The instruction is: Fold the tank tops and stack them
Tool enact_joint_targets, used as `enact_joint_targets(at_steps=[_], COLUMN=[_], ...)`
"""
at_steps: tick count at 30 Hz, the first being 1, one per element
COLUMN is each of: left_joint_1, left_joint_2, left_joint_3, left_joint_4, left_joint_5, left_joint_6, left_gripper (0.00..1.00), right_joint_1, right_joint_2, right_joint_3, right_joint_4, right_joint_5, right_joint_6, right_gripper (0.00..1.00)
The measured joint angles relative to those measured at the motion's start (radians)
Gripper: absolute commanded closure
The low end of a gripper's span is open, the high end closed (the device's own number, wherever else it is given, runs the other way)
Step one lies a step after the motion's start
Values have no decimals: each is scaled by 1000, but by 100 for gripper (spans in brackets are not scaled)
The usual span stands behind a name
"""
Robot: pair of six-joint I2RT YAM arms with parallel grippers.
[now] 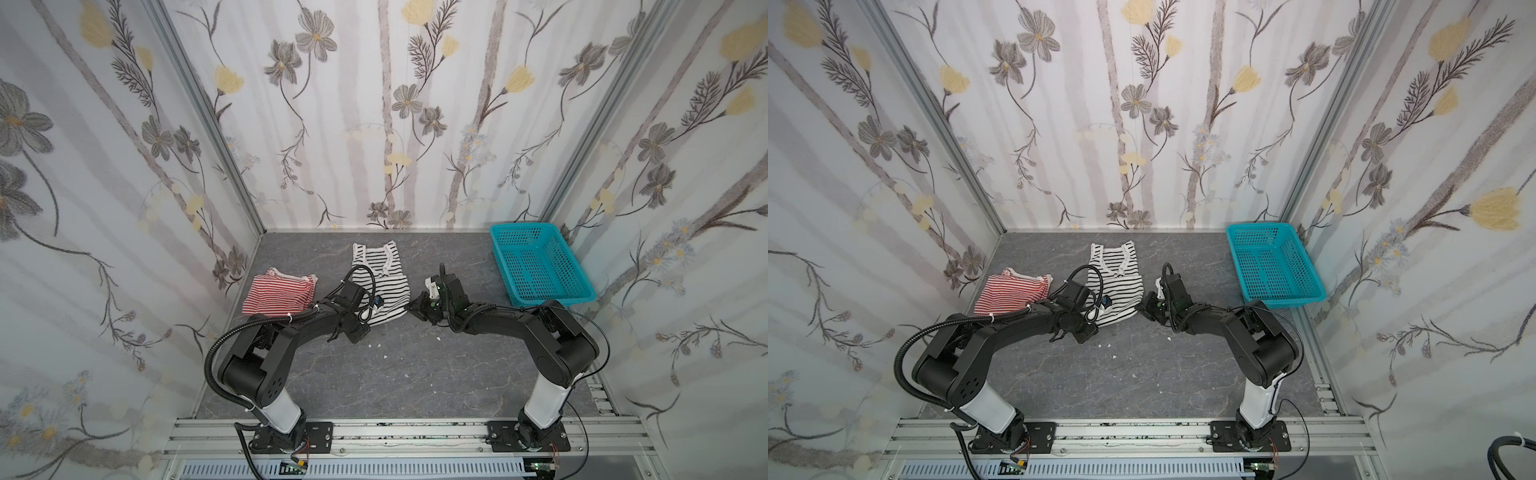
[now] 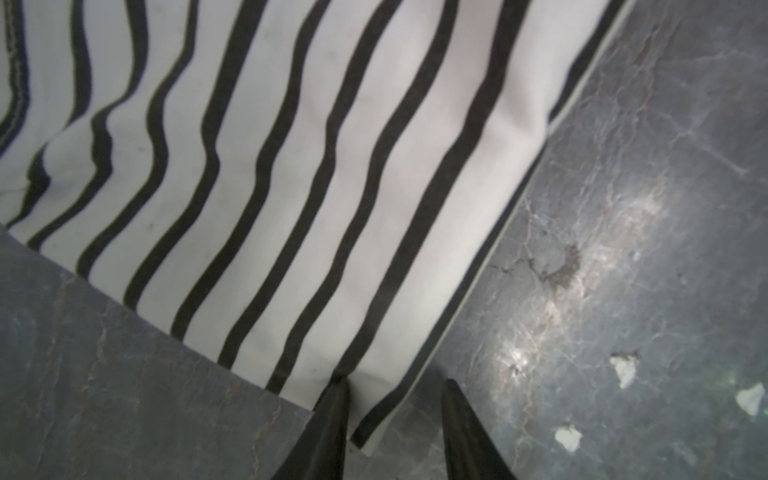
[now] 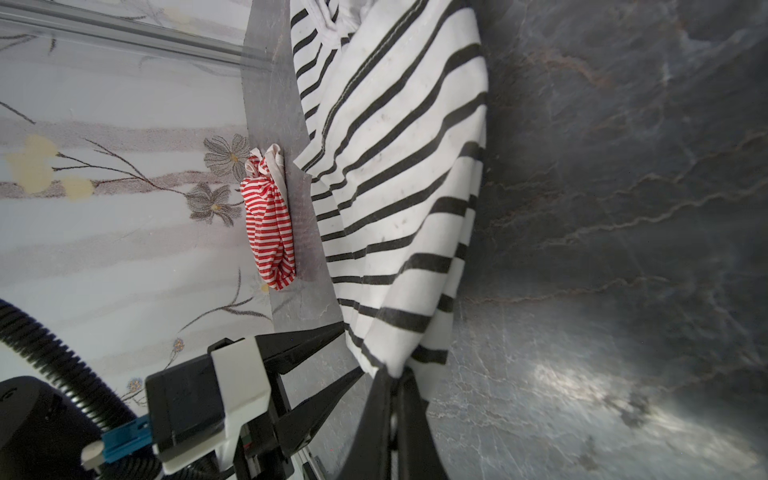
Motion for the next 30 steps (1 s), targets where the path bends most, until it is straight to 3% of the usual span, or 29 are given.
enact_joint_targets(at_steps=[3, 10, 12, 14, 15, 21, 30], left_joint_1=[-2, -2, -2, -4, -6, -19, -69], left_joint_2=[11, 31, 35, 37, 39, 4, -59], left_joint_3=[2, 0, -2, -4, -5, -13, 43], left_joint_4=[25, 85, 98, 107, 113, 65, -171], left_joint_5=[-12, -24, -23, -19, -24, -4, 166], left_joint_6=[9, 21, 21, 22, 26, 47, 66], left_gripper=[85, 75, 83, 98, 100, 100, 100], right_joint_1=[0, -9, -13, -16, -18, -27, -12], right_joint_2=[0, 0, 0, 0, 0, -15, -138], right_joint_3=[7, 13, 17, 18, 18, 5, -68], right_joint_4=[-3, -3, -3, -3, -3, -10, -94], right_joint_5=[0, -1, -5, -8, -8, -9, 19], right_joint_6=[0, 0, 0, 0, 0, 0, -48], right_gripper=[100, 100, 100, 100, 100, 100, 100])
